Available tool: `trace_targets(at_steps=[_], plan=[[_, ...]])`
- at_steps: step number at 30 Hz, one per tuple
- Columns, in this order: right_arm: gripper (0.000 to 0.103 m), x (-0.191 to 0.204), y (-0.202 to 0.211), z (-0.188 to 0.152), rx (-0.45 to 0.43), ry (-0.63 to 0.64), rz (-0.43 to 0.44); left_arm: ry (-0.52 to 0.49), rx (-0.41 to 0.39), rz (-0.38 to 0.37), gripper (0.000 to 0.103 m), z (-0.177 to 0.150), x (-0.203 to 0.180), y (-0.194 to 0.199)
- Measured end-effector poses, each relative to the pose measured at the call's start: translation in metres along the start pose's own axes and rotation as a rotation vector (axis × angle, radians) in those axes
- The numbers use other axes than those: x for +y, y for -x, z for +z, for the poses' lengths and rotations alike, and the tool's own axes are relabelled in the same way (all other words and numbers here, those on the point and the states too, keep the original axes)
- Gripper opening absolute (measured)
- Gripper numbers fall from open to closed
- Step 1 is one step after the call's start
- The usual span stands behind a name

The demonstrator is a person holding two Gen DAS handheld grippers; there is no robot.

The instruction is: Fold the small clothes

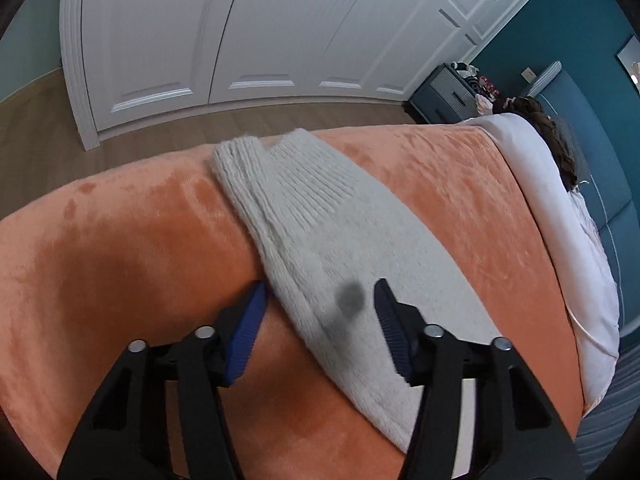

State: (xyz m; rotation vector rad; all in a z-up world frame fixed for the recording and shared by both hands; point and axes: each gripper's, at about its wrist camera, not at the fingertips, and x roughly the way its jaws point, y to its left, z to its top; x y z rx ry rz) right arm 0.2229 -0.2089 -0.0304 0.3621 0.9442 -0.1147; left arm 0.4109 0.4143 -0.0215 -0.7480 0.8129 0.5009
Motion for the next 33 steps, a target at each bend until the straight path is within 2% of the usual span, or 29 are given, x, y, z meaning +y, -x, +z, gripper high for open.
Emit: trace_targets(at_steps=[1,2,4,7,9,13,14,16,18,20,21,23,25,26,27,28,31,33], plan=[[0.067,0.003,0.0,-0.002,-0.005,0.018,-0.018,-0.006,0.008,-0.006,0.01,0.001,-0.002,-0.001],[0.07,0.005,-0.001,-0.003,-0.008,0.033,-0.029,-0.002,0.037,-0.046,0.01,0.005,-0.005,-0.004],[0.076,0.012,-0.005,-0.005,-0.014,0.073,-0.047,-0.016,0.017,-0.091,0.009,0.006,-0.02,0.007],[0.087,0.017,-0.011,-0.009,-0.031,0.118,-0.051,-0.155,-0.023,-0.205,0.009,-0.008,-0.071,0.037],[0.091,0.02,-0.013,-0.011,-0.041,0.133,-0.061,-0.247,-0.023,-0.331,0.008,-0.03,-0.116,0.066],[0.093,0.015,-0.01,-0.012,-0.059,0.107,-0.018,-0.435,0.039,-0.591,0.009,-0.114,-0.212,0.123],[0.093,0.012,-0.009,-0.012,-0.064,0.094,0.0,-0.489,0.079,-0.647,0.009,-0.148,-0.235,0.133],[0.093,0.007,-0.007,-0.013,-0.074,0.068,0.033,-0.567,0.176,-0.707,0.01,-0.21,-0.268,0.136],[0.093,0.002,-0.005,-0.012,-0.08,0.047,0.067,-0.636,0.291,-0.707,0.012,-0.279,-0.288,0.123],[0.093,-0.003,-0.003,-0.011,-0.087,0.021,0.102,-0.675,0.388,-0.654,0.015,-0.338,-0.292,0.1],[0.092,-0.006,-0.001,-0.01,-0.09,0.008,0.118,-0.685,0.416,-0.614,0.015,-0.355,-0.289,0.09],[0.091,-0.014,0.004,-0.006,-0.089,-0.041,0.145,-0.655,0.424,-0.571,0.024,-0.373,-0.274,0.08],[0.091,-0.022,0.008,0.002,-0.079,-0.094,0.167,-0.584,0.4,-0.583,0.046,-0.363,-0.257,0.083],[0.091,-0.026,0.009,0.007,-0.078,-0.114,0.162,-0.562,0.372,-0.574,0.053,-0.357,-0.247,0.09],[0.091,-0.029,0.01,0.017,-0.077,-0.133,0.161,-0.549,0.338,-0.555,0.067,-0.348,-0.243,0.093],[0.091,-0.031,0.01,0.027,-0.082,-0.146,0.166,-0.532,0.305,-0.541,0.072,-0.336,-0.237,0.094],[0.091,-0.033,0.004,0.067,-0.109,-0.182,0.206,-0.459,0.26,-0.484,0.073,-0.298,-0.218,0.084],[0.091,-0.024,-0.011,0.093,-0.081,-0.196,0.207,-0.373,0.266,-0.44,0.073,-0.278,-0.205,0.067]])
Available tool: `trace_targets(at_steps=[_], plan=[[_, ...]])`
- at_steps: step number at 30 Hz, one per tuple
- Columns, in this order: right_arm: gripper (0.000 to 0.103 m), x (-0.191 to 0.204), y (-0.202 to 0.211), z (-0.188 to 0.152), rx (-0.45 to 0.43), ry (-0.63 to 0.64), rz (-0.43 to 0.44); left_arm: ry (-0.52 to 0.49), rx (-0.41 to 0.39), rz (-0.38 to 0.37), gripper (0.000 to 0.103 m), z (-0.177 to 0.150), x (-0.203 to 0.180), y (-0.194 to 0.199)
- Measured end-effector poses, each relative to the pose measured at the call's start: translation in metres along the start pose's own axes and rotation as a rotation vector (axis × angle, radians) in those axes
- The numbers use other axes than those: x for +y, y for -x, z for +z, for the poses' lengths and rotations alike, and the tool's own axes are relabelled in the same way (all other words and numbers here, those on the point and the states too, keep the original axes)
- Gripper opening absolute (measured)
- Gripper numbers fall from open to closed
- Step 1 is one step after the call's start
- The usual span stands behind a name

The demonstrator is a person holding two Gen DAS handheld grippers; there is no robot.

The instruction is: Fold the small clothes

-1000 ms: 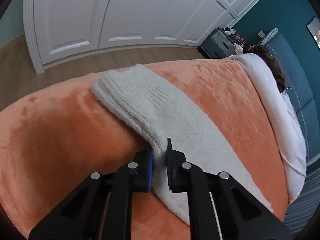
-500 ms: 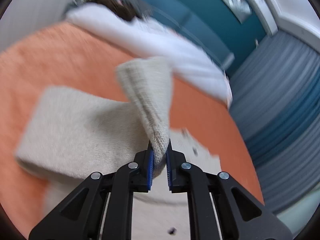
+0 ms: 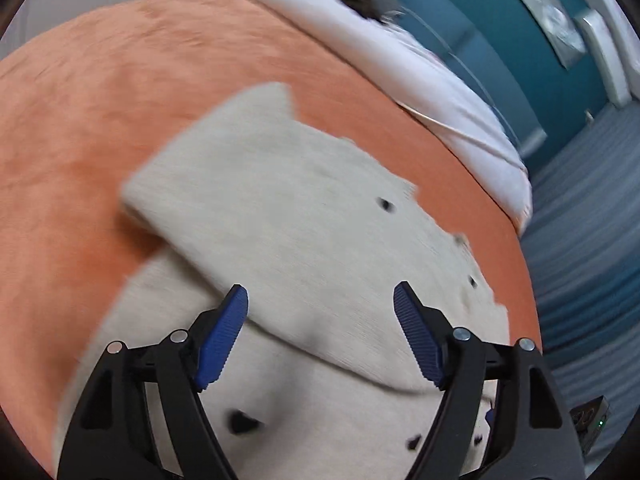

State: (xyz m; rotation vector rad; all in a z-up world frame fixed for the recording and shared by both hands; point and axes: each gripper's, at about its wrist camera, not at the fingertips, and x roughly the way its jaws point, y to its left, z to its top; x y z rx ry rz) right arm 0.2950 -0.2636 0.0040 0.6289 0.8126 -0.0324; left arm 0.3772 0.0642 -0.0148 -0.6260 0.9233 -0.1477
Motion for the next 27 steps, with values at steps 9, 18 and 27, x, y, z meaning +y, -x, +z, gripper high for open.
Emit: trace_targets(at_steps=[9,18,27], plan=[[0.011,0.036,-0.069,0.017,0.119,0.048,-0.098,0.172,0.006,-0.071,0.072,0.01,0.045,0.008],[0.01,0.095,0.0,0.088,-0.095,0.235,0.062,0.223,0.049,-0.137,0.071,0.004,0.039,0.008],[0.01,0.08,0.018,0.117,-0.129,0.239,0.074,0.195,0.038,-0.043,0.023,0.026,0.035,-0.03]])
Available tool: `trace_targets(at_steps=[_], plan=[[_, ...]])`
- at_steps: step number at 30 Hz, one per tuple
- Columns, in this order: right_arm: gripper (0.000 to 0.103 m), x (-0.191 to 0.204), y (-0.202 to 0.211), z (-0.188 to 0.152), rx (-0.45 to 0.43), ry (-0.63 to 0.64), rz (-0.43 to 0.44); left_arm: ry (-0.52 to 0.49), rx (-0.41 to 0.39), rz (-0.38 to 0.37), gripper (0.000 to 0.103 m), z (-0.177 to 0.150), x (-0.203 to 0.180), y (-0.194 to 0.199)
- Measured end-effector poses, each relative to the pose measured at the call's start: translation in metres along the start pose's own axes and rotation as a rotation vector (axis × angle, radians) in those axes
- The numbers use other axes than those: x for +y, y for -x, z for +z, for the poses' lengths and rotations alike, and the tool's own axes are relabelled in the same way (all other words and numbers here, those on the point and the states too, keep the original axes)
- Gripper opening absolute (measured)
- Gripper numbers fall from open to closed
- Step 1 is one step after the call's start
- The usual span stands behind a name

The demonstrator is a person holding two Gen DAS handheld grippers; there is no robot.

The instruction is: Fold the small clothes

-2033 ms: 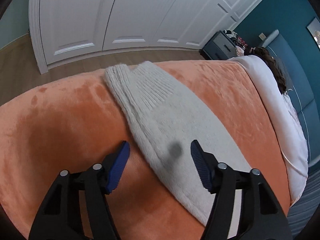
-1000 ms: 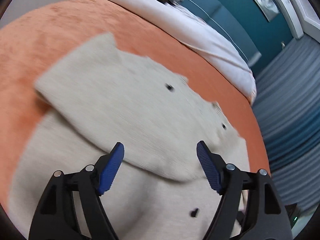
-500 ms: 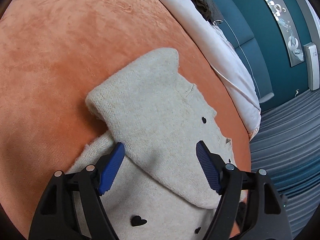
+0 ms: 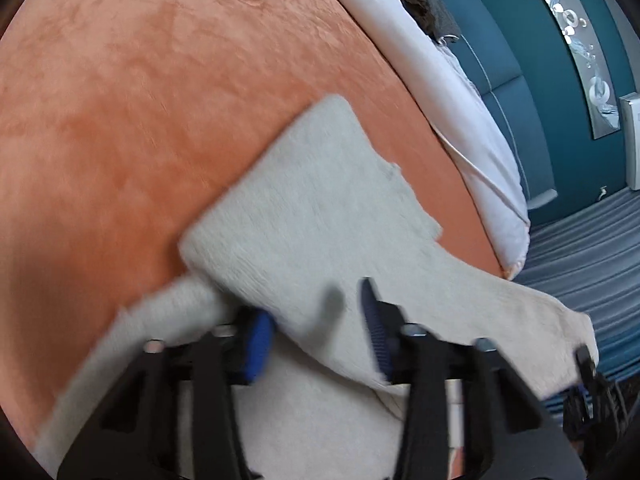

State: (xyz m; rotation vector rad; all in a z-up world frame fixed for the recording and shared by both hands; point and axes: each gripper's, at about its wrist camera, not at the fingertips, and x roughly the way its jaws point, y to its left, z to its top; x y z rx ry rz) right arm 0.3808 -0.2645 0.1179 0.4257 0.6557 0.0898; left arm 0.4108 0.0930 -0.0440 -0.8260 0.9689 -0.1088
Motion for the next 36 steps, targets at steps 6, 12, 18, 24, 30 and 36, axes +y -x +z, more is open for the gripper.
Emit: trace_targets(at_steps=[6,12,18,24,30,36], plan=[[0.01,-0.111,-0.035,-0.061,0.127,-0.208,-0.182,-0.095,-0.055,0.044,0.013,-0.005,0.017,0.003],[0.01,-0.123,-0.044,-0.089,0.13,-0.246,-0.198,-0.262,-0.14,0.102,0.013,-0.023,0.009,0.0],[0.011,-0.134,-0.056,-0.099,0.171,-0.212,-0.225,-0.3,-0.182,0.106,0.014,-0.029,0.01,0.0],[0.015,-0.09,-0.002,-0.086,-0.021,-0.207,-0.278,-0.312,-0.199,0.1,0.014,-0.031,0.01,-0.001],[0.013,0.068,-0.117,-0.092,0.283,0.083,0.001,-0.318,-0.201,0.103,0.014,-0.032,0.008,-0.001],[0.001,0.102,-0.184,-0.118,0.408,0.17,0.018,-0.307,-0.198,0.079,0.015,-0.032,0.012,-0.002]])
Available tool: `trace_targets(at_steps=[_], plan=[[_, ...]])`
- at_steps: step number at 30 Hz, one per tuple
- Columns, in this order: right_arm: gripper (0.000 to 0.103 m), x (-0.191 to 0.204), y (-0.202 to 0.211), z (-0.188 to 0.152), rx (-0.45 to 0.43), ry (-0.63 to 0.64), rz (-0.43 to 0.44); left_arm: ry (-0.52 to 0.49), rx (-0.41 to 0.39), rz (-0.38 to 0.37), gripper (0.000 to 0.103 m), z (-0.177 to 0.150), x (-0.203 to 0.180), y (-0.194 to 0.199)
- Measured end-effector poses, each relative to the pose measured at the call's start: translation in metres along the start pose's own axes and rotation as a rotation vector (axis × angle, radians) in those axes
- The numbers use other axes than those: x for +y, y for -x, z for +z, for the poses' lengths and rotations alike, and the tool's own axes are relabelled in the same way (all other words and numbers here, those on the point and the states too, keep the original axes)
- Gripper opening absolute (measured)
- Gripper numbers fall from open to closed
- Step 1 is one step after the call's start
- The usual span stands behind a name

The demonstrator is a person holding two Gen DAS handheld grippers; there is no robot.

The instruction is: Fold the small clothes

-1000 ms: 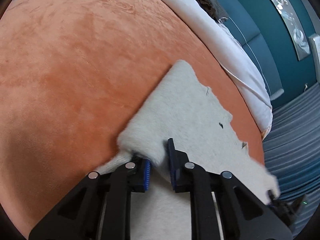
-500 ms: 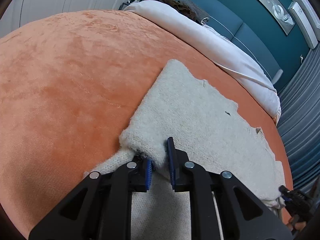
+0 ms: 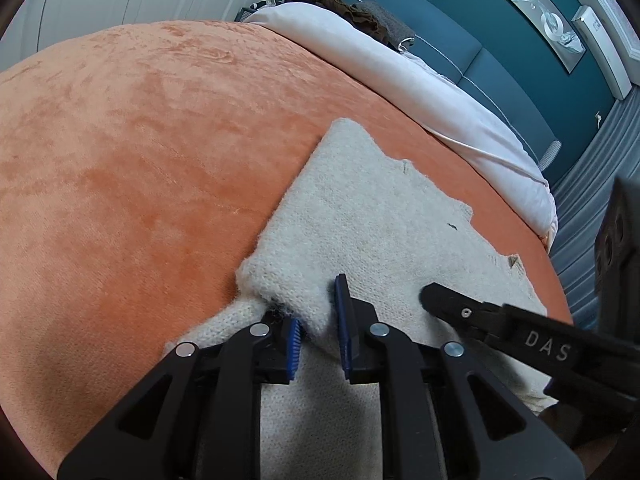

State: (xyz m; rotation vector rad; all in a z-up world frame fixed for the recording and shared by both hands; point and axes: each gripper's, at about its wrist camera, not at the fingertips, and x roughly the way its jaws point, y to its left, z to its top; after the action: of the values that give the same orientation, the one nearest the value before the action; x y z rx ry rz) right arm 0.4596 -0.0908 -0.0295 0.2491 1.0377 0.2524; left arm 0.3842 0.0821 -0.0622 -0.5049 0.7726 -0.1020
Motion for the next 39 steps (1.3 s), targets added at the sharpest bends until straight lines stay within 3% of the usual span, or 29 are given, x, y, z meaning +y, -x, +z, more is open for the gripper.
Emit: trace_targets(at_steps=[2,6,8,10,11,12,14,16,17,18,19,20,22,23,25,27,29,31,34,36,37,39], plan=[[0.0,-0.034,0.021,-0.007,-0.043,-0.056,-0.01,0.004,-0.004,-0.011,0.015,-0.001,0.001,0.0],[0.0,-0.154,0.091,-0.043,-0.129,-0.291,-0.159,0.005,-0.009,-0.018,0.016,-0.002,0.001,-0.001],[0.0,-0.209,0.12,-0.066,-0.161,-0.402,-0.12,0.004,-0.009,-0.018,0.017,-0.002,0.0,-0.002],[0.0,-0.233,0.142,-0.079,-0.178,-0.435,-0.166,-0.003,-0.008,-0.013,0.018,-0.003,-0.001,-0.002],[0.0,-0.233,0.15,-0.08,-0.18,-0.422,-0.246,-0.003,-0.007,-0.012,0.018,-0.003,-0.001,-0.002],[0.0,-0.23,0.157,-0.078,-0.188,-0.406,-0.266,-0.003,-0.007,-0.01,0.018,-0.003,-0.001,-0.003],[0.005,-0.224,0.164,-0.076,-0.199,-0.41,-0.215,-0.004,-0.004,-0.006,0.018,-0.002,-0.002,-0.003],[0.009,-0.212,0.162,-0.071,-0.21,-0.377,-0.235,0.004,0.006,-0.008,0.018,0.0,-0.002,-0.003],[0.022,-0.21,0.159,-0.07,-0.209,-0.365,-0.267,0.02,0.02,-0.019,0.018,0.003,-0.001,-0.003],[0.047,-0.211,0.152,-0.069,-0.202,-0.375,-0.297,0.042,0.033,-0.027,0.018,0.005,0.001,-0.002],[0.054,-0.214,0.146,-0.069,-0.199,-0.4,-0.308,0.068,0.045,-0.036,0.018,0.008,0.003,-0.002],[0.052,-0.22,0.14,-0.07,-0.186,-0.422,-0.31,0.099,0.052,-0.044,0.019,0.01,0.006,-0.001],[0.032,-0.22,0.136,-0.07,-0.174,-0.388,-0.308,0.107,0.066,-0.028,0.014,0.014,0.004,-0.001],[0.01,-0.215,0.142,-0.065,-0.18,-0.36,-0.264,0.099,0.064,-0.01,0.012,0.017,0.001,0.001],[0.01,-0.199,0.168,-0.057,-0.272,-0.319,-0.219,0.079,0.04,-0.001,0.012,0.022,-0.003,0.007],[0.009,-0.193,0.187,-0.051,-0.349,-0.278,-0.232,0.042,0.042,0.014,0.012,0.024,-0.004,0.007],[0.01,-0.209,0.17,-0.053,-0.294,-0.282,-0.285,0.026,0.067,0.027,0.013,0.018,0.001,-0.003],[0.01,-0.237,0.128,-0.068,-0.127,-0.323,-0.316,0.017,0.044,0.011,0.013,0.012,0.004,-0.002],[0.013,-0.23,0.147,-0.068,-0.197,-0.335,-0.337,0.021,0.03,0.001,0.014,0.011,0.006,-0.001],[0.023,-0.216,0.17,-0.067,-0.286,-0.381,-0.414,0.014,0.018,-0.005,0.014,0.008,0.006,-0.002],[0.023,-0.206,0.177,-0.065,-0.32,-0.382,-0.411,0.01,0.014,-0.004,0.014,0.008,0.006,-0.002],[0.02,-0.172,0.171,-0.05,-0.317,-0.34,-0.286,0.0,0.01,0.002,0.015,0.007,0.004,-0.002]])
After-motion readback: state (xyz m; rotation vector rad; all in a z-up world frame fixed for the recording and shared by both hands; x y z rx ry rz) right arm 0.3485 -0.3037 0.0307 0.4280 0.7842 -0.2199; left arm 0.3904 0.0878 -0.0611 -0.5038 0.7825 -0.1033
